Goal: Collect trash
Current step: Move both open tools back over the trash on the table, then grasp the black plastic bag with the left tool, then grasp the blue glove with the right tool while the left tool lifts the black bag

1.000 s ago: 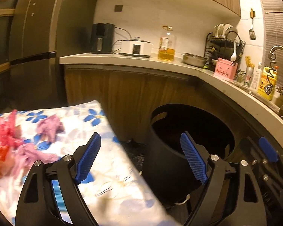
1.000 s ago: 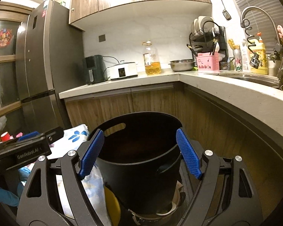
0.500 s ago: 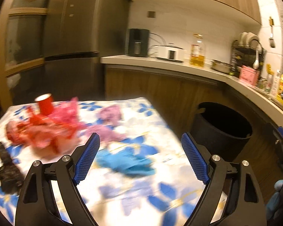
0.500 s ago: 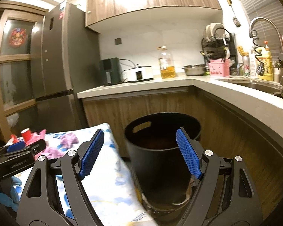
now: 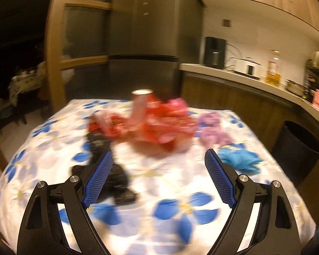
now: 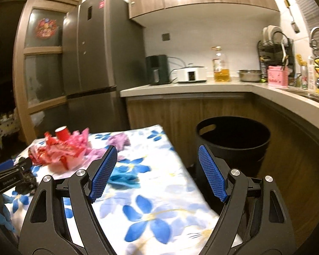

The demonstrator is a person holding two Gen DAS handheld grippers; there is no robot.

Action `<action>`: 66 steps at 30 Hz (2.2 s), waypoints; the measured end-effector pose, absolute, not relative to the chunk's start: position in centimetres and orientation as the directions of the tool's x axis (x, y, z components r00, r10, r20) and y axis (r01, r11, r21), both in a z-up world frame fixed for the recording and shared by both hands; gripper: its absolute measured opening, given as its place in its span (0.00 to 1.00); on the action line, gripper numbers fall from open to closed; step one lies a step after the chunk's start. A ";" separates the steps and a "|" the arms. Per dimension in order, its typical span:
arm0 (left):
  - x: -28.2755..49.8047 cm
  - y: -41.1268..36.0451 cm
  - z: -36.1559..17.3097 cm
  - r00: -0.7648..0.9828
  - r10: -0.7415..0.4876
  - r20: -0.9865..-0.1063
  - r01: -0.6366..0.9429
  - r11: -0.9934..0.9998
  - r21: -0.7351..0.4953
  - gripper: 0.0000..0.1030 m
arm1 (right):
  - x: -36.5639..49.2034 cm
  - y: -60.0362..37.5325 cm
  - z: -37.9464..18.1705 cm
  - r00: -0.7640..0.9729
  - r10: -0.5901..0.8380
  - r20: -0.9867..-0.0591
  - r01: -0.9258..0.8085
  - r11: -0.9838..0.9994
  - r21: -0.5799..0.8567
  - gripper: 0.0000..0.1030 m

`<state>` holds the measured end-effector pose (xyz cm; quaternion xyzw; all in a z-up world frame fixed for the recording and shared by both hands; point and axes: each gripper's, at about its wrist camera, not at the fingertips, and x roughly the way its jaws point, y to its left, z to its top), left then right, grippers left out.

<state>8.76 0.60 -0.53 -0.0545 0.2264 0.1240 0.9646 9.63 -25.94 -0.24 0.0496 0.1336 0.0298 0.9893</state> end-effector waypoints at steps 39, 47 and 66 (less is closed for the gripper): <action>11.1 9.0 -6.3 0.758 0.153 -0.634 -0.306 0.942 -0.139 0.24 | 16.9 -18.4 -5.0 0.902 0.142 -0.409 -0.129 0.990 0.060 0.76; 9.2 7.0 -2.9 0.835 0.125 -0.535 -0.251 0.953 -0.169 0.24 | 19.6 -17.1 -6.5 0.861 0.150 -0.487 -0.145 0.988 0.049 0.73; 9.7 6.1 -2.6 0.841 0.103 -0.532 -0.223 0.961 -0.167 0.24 | 22.1 -16.4 -8.7 0.775 0.177 -0.607 -0.176 0.982 0.061 0.33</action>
